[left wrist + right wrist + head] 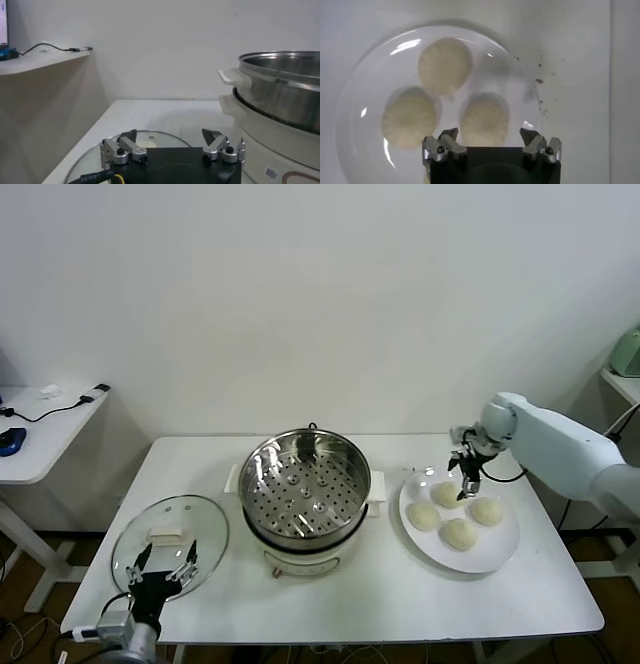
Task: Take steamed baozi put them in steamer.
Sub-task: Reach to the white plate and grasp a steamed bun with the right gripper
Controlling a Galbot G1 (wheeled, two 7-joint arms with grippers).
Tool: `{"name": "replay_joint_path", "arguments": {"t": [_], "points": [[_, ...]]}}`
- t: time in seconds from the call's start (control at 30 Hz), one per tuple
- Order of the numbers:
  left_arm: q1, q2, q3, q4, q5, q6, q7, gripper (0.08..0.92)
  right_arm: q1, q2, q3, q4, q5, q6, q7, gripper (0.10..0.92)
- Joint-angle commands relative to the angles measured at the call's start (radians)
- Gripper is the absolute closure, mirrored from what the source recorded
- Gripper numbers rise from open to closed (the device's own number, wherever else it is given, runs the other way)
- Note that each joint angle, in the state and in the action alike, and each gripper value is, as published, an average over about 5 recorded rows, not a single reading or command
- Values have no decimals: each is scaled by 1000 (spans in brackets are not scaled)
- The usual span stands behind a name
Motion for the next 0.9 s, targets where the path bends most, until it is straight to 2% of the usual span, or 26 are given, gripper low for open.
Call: {"name": "replay_joint_path", "arguments": {"t": [0.03, 0.5, 0.77, 0.9], "points": [[2, 0, 0, 1, 1, 0, 0, 177, -40, 38, 47, -70, -16, -9, -2, 203], [4, 1, 3, 4, 3, 4, -1, 177, -73, 40, 111, -102, -39, -6, 15, 228], [8, -4, 3, -5, 7, 7, -2, 177, -74, 25, 115, -80, -41, -3, -2, 356], [12, -11, 5, -14, 11, 9, -2, 177, -50, 7, 109, -45, -35, -3, -2, 378]]}}
